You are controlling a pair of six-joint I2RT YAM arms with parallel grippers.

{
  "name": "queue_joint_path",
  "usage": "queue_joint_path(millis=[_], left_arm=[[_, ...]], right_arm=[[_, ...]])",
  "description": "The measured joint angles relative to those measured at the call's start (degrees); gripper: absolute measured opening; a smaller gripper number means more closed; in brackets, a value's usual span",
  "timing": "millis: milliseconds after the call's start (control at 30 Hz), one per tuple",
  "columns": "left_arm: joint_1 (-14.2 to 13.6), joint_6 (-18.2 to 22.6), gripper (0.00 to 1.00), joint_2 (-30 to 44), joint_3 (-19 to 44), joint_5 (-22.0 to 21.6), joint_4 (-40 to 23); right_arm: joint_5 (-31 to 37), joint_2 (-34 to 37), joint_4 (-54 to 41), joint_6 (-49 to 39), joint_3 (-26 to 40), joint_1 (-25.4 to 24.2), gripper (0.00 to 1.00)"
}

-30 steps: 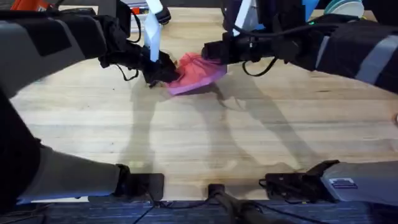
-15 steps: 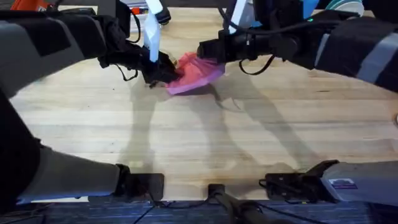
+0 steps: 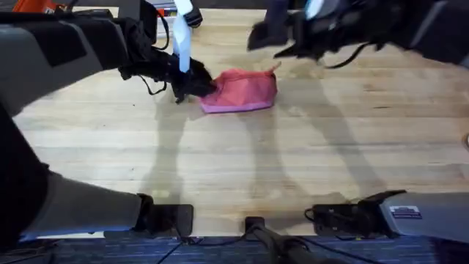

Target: Unzip the bag, pick up the pens from the table one at a time and place them inside, then zip the bag closed.

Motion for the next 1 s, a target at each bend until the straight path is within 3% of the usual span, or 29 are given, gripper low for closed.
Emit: queue_joint_path(millis=[333,1000], left_arm=[[0.0,0.0,0.042,0.0,0.0,0.0,0.0],[0.0,0.0,0.042,0.0,0.0,0.1,-0.1]], right_arm=[[-0.7,-8.6,0.1,-0.1,1.6,-7.9,0.996],[-0.7,-8.6,0.0,-0.1,1.6,-8.4,0.997]])
